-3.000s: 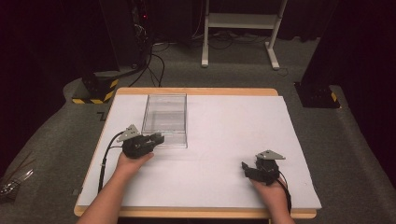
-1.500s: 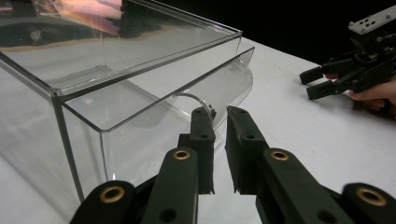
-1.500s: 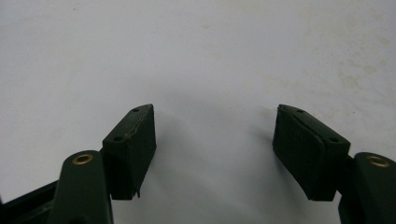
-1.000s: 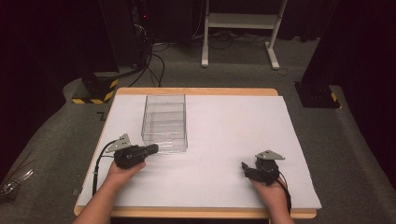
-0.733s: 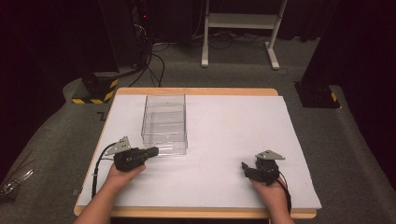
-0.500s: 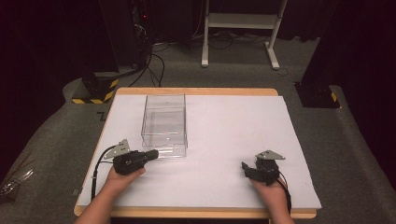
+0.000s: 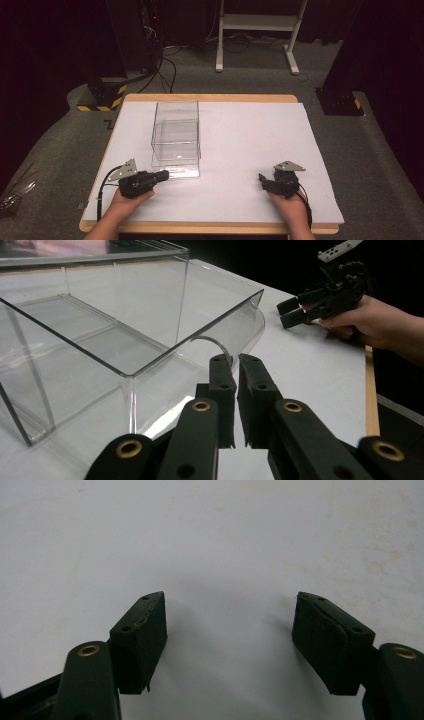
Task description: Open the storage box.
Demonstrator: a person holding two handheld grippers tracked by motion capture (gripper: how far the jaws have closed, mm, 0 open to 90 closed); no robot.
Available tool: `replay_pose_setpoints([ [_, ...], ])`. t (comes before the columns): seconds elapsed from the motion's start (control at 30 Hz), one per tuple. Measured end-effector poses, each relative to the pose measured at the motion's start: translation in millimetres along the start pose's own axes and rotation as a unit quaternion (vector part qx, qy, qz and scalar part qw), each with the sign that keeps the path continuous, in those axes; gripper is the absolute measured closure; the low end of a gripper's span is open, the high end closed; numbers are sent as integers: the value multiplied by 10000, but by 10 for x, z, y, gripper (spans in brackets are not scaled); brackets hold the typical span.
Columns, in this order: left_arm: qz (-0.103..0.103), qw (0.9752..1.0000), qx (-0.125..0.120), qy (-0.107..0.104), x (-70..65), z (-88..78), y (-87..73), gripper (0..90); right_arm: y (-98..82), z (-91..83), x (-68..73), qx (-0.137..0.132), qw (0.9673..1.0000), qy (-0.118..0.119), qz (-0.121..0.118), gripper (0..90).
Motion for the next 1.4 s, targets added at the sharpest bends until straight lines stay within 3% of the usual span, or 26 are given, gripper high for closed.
replay_pose_setpoints([
  [0.2,93,9999,64,-70,-132,2,-58,858,0,0,0,-1,10000,-2,-4,303],
  [0.83,137,9997,171,-139,-221,-90,-106,857,0,0,1,0,10000,-6,-10,303],
  [1.4,207,9986,329,-348,-415,-117,-169,861,-1,0,1,2,10000,-12,-12,303],
])
Point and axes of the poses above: each handheld gripper's, and its own axes: z roughly forward along the jaws, y roughly out of its top, x roughly to its left, the point moved 8 cm from there along z, roughly forward along the jaws, and after that the axes turned 9 degrees about -y, right-handed, at the moved point
